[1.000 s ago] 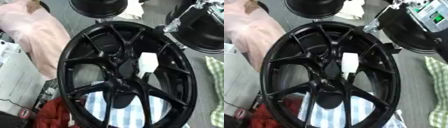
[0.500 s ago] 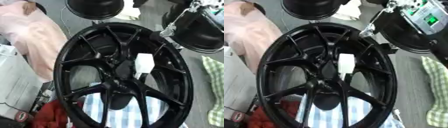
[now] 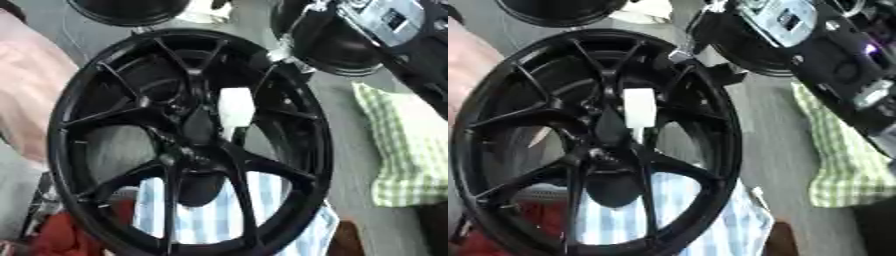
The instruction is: Pull the pin out of the wheel hub.
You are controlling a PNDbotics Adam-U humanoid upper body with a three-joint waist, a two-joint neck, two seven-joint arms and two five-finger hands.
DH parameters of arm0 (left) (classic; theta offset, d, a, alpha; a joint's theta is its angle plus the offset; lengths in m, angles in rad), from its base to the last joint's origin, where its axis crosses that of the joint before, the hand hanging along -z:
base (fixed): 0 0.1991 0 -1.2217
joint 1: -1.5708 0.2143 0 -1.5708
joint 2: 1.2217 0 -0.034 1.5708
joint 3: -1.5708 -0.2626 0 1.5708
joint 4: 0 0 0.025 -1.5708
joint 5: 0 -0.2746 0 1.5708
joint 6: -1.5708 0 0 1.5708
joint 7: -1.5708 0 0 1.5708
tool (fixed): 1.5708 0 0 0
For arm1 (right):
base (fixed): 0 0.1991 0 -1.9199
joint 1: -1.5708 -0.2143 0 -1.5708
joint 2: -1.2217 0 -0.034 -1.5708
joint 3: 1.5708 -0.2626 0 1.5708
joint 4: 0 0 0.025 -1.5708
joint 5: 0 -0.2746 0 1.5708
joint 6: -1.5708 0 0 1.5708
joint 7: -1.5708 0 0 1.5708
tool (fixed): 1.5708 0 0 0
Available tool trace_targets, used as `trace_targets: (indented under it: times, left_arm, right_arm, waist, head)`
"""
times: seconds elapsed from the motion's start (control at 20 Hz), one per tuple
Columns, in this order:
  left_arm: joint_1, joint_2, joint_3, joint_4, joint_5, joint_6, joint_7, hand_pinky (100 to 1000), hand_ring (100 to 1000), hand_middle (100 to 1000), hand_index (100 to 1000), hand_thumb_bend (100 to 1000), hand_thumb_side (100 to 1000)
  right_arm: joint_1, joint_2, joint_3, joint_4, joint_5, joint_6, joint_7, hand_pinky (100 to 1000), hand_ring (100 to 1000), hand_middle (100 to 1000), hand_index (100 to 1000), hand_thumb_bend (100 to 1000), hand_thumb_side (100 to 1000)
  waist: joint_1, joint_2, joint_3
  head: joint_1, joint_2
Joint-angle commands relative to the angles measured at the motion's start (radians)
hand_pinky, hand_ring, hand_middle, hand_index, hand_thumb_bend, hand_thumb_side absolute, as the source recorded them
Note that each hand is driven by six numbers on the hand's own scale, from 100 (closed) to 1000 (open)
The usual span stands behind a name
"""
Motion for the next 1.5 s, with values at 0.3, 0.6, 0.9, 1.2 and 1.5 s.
trace_targets:
  times: [0.3,0.6,0.9,1.2,1.5]
  left_arm:
    - [-0.01,0.03,0.003,-0.019,0.006,-0.006,-0.005,757,698,747,816,133,820]
    - [-0.011,0.034,0.001,-0.019,0.005,-0.006,-0.005,756,698,747,816,133,820]
    - [-0.007,0.036,0.001,-0.019,0.005,-0.007,-0.005,756,698,748,816,132,820]
    - [0.0,0.038,0.001,-0.019,0.003,-0.005,-0.003,755,698,748,816,133,822]
    - [0.005,0.036,0.002,-0.019,0.001,-0.003,-0.001,755,698,748,816,135,824]
  right_arm:
    - [-0.015,-0.03,-0.028,0.012,-0.012,-0.228,0.296,860,912,780,836,590,155]
    - [-0.002,-0.042,0.055,-0.077,0.037,0.118,0.13,868,912,775,839,620,206]
    - [-0.021,-0.03,0.113,-0.191,0.034,0.323,0.03,874,914,777,842,605,233]
    - [-0.038,-0.015,0.142,-0.233,0.032,0.423,0.004,875,910,771,839,609,235]
    - [-0.041,-0.003,0.148,-0.258,0.015,0.501,-0.031,875,901,761,834,600,236]
  waist:
    - [0.014,-0.016,0.001]
    - [0.011,-0.017,0.004]
    - [0.012,-0.022,0.0]
    - [0.012,-0.026,-0.008]
    - [0.011,-0.028,-0.014]
  head:
    - [0.002,-0.009]
    - [0.036,-0.035]
    - [0.082,-0.04]
    - [0.116,-0.038]
    - [0.13,-0.035]
